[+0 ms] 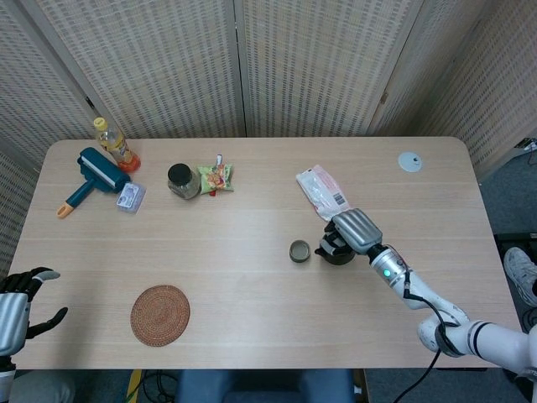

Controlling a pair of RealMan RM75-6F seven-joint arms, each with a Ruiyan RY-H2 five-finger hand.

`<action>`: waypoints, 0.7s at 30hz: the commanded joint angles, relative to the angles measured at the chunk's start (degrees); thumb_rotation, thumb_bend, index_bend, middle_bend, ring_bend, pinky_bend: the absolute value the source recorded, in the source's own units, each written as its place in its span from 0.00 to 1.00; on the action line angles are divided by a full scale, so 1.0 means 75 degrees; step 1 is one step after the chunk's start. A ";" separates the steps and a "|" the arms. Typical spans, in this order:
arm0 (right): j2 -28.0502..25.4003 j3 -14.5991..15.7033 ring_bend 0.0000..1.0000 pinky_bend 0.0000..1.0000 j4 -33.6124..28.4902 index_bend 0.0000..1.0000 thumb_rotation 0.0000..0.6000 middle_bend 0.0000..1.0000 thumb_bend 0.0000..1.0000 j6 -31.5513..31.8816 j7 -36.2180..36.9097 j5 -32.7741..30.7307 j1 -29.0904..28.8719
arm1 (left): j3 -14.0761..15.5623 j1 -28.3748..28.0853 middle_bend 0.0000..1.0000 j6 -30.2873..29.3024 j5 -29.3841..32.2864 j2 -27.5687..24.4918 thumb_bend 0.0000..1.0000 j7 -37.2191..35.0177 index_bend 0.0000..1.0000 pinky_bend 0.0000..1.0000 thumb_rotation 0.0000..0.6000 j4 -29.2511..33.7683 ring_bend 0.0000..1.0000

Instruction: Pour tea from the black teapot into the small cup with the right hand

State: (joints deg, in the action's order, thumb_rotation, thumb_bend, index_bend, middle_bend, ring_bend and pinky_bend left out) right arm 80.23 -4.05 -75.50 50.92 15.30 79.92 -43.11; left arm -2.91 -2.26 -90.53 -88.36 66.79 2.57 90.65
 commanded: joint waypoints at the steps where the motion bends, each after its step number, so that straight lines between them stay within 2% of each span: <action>1: -0.0093 0.0030 0.83 0.73 -0.0026 0.88 0.85 0.81 0.28 -0.0091 0.0118 -0.0089 0.0097 | 0.0002 -0.0006 0.29 0.0005 -0.0003 0.0007 0.18 0.0008 0.34 0.23 1.00 0.0000 0.29; 12: 0.0008 0.0113 0.78 0.72 0.0352 0.84 0.80 0.78 0.13 -0.0169 0.0429 -0.0044 0.0336 | 0.0033 -0.0013 0.29 0.0020 -0.0018 0.0057 0.18 0.0042 0.34 0.23 1.00 0.0001 0.29; 16: 0.0017 0.0132 0.78 0.71 0.0439 0.82 0.66 0.77 0.01 -0.0215 0.0511 0.0023 0.0361 | 0.0036 -0.0016 0.29 0.0024 -0.0016 0.0064 0.18 0.0055 0.34 0.23 1.00 0.0004 0.29; 21: 0.0053 0.0188 0.77 0.70 0.0574 0.82 0.48 0.77 0.00 -0.0220 0.0484 0.0149 0.0398 | 0.0049 -0.0021 0.29 0.0042 -0.0013 0.0099 0.18 0.0062 0.34 0.23 1.00 -0.0007 0.29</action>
State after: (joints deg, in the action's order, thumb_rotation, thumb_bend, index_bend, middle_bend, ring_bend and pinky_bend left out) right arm 80.55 -2.73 -71.33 49.25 19.00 80.92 -40.20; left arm -2.55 -2.42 -90.22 -88.45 67.53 3.03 90.60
